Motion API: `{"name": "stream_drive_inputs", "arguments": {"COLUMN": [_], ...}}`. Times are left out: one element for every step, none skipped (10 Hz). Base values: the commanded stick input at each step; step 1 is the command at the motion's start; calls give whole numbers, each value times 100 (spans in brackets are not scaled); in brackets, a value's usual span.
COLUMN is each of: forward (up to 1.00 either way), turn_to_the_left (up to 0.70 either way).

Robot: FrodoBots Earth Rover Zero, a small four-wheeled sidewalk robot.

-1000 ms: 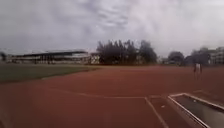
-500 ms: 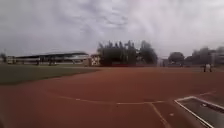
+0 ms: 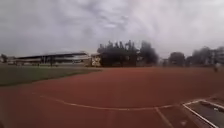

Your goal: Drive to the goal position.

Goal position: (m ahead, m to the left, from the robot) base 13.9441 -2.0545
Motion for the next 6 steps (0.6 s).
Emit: {"name": "stream_drive_inputs", "arguments": {"forward": [50,50,50,50,50,50], "turn_to_the_left": [0,0,0,0,0,0]}}
